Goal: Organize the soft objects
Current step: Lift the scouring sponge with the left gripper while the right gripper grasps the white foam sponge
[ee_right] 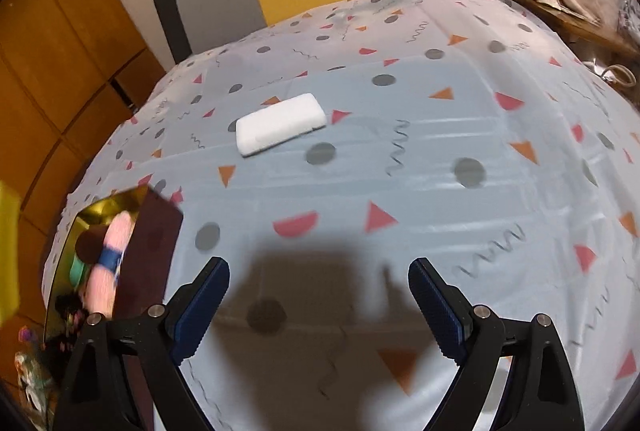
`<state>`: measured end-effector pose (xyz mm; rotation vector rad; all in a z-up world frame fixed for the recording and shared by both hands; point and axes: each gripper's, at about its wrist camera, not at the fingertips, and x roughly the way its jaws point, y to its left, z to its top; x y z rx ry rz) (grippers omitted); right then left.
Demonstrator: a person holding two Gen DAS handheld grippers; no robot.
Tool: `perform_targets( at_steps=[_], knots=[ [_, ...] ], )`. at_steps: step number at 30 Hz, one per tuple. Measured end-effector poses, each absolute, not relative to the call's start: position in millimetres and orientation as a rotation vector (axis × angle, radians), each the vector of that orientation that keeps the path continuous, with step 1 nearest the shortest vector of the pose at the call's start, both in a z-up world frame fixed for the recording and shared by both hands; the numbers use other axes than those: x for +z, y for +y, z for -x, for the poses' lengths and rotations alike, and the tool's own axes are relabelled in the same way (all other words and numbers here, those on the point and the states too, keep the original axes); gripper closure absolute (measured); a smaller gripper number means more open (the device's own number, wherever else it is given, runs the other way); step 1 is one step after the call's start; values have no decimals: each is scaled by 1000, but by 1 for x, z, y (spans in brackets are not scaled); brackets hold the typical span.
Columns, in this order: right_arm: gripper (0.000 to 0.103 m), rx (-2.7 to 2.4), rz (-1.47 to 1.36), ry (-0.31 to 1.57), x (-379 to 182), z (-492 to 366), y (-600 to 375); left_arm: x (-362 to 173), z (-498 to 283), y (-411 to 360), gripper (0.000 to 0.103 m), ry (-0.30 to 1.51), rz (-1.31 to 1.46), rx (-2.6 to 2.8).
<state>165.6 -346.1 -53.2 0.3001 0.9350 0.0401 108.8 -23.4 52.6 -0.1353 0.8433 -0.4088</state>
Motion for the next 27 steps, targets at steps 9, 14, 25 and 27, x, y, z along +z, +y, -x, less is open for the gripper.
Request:
perform_targets(
  at_steps=[9,14,25,27],
  knots=[
    [11,-104,-438,1023,-58,-269,-321,18,-87,4,33,874,134,-394],
    [11,-171,-444,1060,-57,-322,-310,-7,-89,7,33,933,152,-418],
    [9,-326,-554,1149,-86,-376,-304,-26,-93,20,33,946,197,-422],
    [9,-344,-549,1161,-91,-382,-300,-29,-93,21,33,952,199,-417]
  ],
)
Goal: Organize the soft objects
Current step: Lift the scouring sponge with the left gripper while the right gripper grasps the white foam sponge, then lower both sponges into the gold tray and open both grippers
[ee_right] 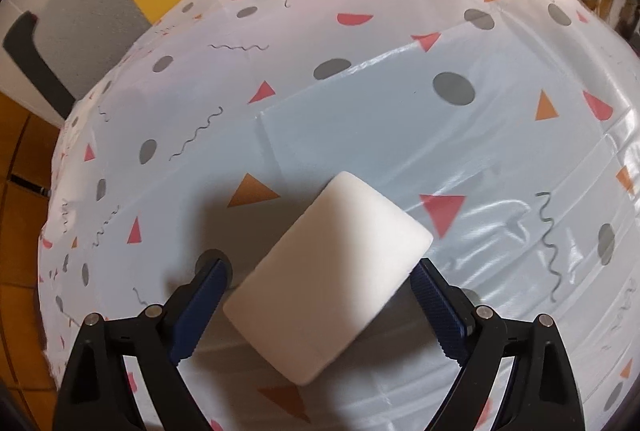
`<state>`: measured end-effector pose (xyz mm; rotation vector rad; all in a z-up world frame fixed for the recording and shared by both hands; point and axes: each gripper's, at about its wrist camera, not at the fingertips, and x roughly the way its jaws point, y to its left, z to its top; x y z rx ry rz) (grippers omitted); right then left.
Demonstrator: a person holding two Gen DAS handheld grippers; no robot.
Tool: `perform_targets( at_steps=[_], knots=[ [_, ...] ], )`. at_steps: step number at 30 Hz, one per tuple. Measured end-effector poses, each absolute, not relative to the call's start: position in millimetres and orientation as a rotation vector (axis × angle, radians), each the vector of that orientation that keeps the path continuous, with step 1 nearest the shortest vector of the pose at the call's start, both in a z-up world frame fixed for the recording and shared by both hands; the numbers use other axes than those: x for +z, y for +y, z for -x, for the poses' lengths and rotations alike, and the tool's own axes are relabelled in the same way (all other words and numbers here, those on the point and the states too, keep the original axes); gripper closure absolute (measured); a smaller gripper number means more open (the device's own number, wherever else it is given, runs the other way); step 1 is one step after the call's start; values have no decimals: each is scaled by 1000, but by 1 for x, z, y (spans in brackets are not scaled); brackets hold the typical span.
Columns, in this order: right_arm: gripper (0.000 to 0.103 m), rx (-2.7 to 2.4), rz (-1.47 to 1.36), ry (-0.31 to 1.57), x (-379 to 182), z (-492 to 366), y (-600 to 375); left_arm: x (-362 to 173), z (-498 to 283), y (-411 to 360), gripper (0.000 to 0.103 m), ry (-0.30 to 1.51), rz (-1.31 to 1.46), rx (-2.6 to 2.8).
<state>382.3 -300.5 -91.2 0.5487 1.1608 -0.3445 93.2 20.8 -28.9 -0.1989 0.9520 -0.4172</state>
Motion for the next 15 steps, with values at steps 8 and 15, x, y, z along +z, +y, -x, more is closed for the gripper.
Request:
perform_targets(
  at_steps=[8,15],
  knots=[
    [33,-322,-371,1187,-89,-374,-295,-33,-93,23,33,963,205,-410],
    [37,-208,-420,1152,-85,-328,-314,-34,-89,14,33,965,172,-425]
  ],
)
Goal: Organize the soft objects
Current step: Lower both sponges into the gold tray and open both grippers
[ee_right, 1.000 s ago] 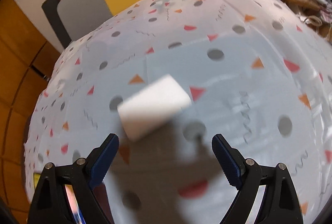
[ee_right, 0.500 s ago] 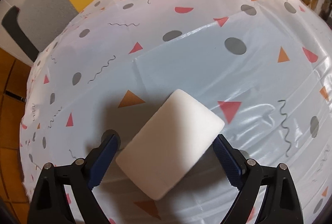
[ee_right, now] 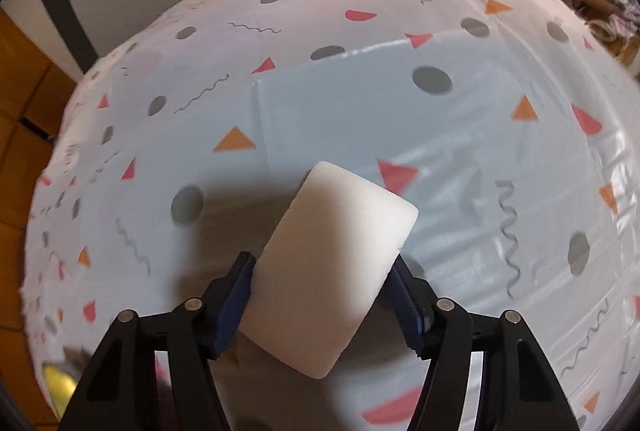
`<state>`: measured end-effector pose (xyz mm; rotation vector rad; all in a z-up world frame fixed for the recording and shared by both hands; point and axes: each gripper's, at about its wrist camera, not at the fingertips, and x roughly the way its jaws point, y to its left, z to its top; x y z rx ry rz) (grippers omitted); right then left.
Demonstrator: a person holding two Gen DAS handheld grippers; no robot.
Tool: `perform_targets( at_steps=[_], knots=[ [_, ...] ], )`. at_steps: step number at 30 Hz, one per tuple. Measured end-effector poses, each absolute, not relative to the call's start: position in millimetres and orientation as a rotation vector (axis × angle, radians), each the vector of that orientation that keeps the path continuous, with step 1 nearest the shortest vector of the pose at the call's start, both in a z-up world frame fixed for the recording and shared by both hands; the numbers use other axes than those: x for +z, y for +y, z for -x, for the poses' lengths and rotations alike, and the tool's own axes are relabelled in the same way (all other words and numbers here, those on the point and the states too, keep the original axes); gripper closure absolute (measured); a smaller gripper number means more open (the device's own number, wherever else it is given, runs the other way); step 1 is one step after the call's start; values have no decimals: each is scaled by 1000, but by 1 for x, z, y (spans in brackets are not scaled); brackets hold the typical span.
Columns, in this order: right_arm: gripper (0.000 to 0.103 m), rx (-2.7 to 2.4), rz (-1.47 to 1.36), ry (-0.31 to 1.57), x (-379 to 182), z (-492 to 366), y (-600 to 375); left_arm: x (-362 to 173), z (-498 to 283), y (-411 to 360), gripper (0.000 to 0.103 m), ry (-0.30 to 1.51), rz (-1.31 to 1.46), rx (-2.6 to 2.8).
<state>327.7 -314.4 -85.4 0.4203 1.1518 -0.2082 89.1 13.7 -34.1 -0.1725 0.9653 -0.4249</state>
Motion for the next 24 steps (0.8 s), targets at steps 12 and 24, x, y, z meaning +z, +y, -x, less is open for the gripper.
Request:
perform_targets(
  at_steps=[12,24],
  knots=[
    [37,-32,-430,1057,-63,-216,-323,-35,-76,0,33,973,102,-419],
    [37,222,-314,878,-3,-115,-257,-43,-83,18,33,989,8,-309]
  ],
)
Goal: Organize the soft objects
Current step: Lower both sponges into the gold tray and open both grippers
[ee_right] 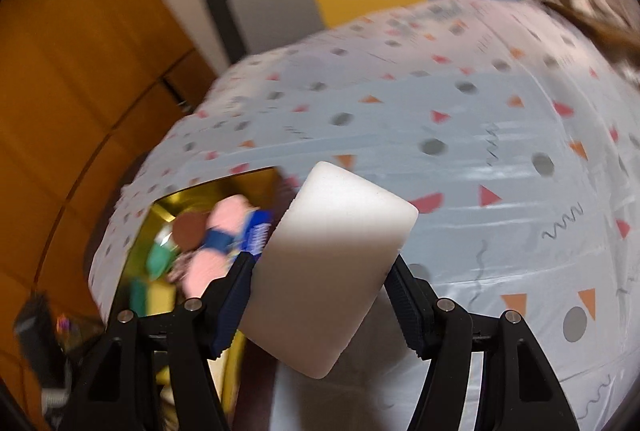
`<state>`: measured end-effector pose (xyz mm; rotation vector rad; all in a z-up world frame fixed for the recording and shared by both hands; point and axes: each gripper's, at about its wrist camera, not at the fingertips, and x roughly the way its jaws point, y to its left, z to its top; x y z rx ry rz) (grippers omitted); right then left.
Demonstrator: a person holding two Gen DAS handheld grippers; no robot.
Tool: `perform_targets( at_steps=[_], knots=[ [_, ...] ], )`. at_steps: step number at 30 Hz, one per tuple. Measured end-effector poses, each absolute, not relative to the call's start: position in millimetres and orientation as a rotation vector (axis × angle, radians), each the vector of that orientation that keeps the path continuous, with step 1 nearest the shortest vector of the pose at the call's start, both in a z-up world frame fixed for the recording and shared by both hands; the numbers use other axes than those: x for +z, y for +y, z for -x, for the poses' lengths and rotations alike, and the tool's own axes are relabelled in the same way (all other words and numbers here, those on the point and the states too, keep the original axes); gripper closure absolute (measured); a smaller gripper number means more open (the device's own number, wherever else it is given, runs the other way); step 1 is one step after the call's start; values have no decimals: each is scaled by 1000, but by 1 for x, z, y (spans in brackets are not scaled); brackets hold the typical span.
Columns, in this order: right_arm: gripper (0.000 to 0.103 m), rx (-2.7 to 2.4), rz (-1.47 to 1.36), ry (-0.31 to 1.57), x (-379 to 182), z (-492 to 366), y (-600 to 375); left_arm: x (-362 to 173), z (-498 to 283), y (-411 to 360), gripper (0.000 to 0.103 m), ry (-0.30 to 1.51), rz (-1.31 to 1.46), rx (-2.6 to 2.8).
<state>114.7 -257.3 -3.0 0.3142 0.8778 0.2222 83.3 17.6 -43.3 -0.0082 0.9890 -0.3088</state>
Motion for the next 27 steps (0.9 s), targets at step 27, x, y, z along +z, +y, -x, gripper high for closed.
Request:
perform_targets(
  at_steps=[27],
  knots=[
    [31,413,161,897,-23,-68,-120,29,-35,93,19,721,319,-287]
  ],
)
